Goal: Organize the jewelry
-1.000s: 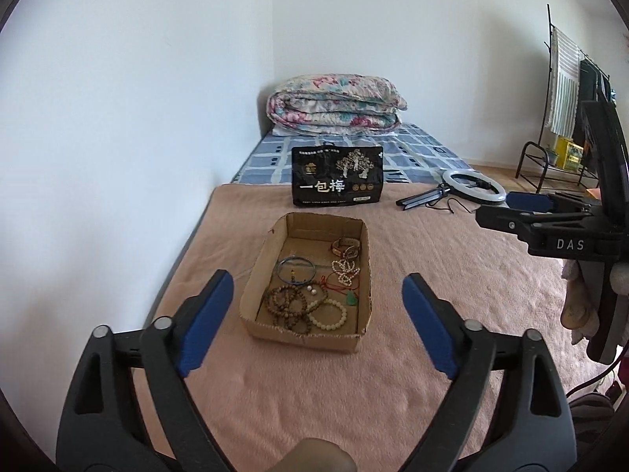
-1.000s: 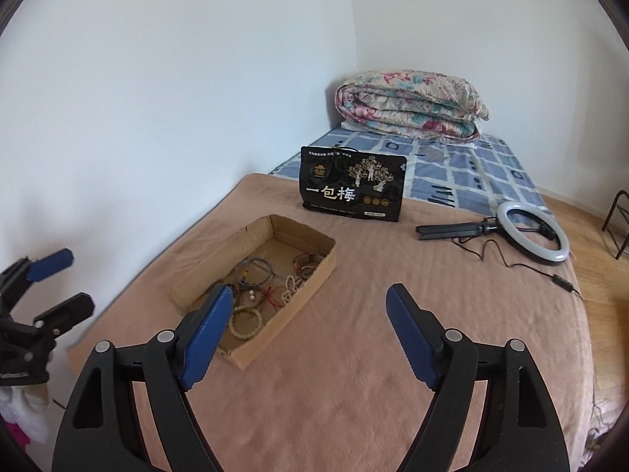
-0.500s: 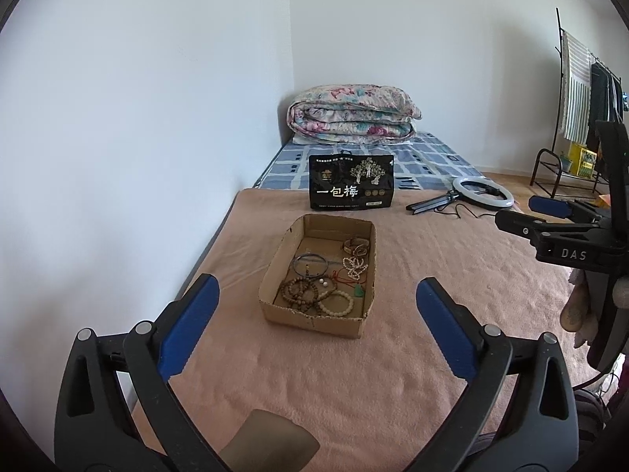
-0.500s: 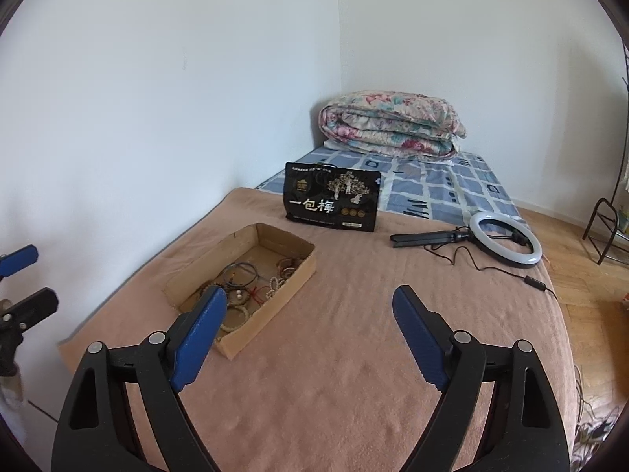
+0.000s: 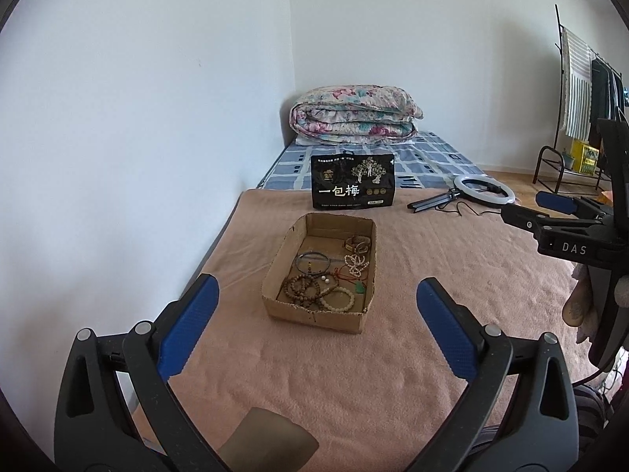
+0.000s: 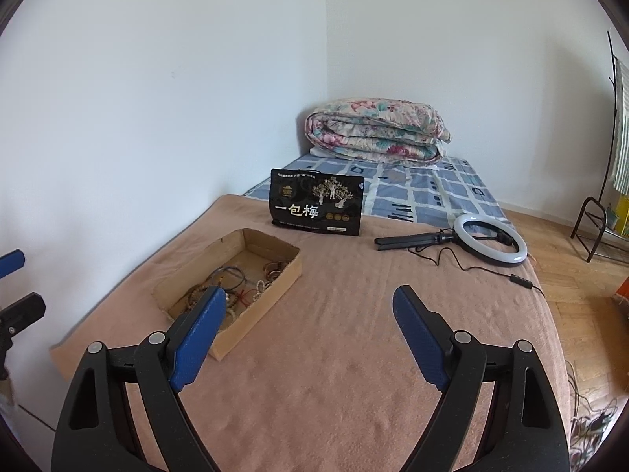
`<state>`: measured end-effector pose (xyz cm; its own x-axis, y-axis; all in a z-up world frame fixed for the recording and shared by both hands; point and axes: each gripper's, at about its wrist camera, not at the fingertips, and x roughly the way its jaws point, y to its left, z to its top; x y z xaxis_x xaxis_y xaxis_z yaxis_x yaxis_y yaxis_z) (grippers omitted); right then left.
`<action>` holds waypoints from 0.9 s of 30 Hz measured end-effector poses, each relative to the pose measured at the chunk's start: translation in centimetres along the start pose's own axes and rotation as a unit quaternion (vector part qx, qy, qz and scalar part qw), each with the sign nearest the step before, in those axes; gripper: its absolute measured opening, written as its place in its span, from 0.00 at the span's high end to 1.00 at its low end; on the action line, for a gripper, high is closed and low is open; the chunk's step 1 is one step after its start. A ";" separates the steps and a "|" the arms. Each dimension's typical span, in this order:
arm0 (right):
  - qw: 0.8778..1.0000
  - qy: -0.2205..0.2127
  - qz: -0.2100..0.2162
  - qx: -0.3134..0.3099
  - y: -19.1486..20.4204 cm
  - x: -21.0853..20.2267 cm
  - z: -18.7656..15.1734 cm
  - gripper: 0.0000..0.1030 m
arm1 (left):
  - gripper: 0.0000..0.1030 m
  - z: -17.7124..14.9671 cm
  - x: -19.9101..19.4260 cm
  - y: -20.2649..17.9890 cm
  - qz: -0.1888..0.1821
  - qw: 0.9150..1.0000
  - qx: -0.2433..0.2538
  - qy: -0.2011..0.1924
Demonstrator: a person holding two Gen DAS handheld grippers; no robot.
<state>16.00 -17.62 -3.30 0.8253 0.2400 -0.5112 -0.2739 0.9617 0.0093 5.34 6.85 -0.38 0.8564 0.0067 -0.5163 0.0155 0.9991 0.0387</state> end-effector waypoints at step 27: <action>1.000 0.006 -0.004 -0.014 0.1 -0.1 -0.3 0.16 | 0.01 0.2 -0.4 0.1 0.002 1.000 -0.005 -0.001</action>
<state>15.76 -17.60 -3.57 0.8214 0.2294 -0.5222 -0.2807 0.9596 -0.0200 5.09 6.95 -0.01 0.8578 0.0102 -0.5139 0.0074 0.9995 0.0322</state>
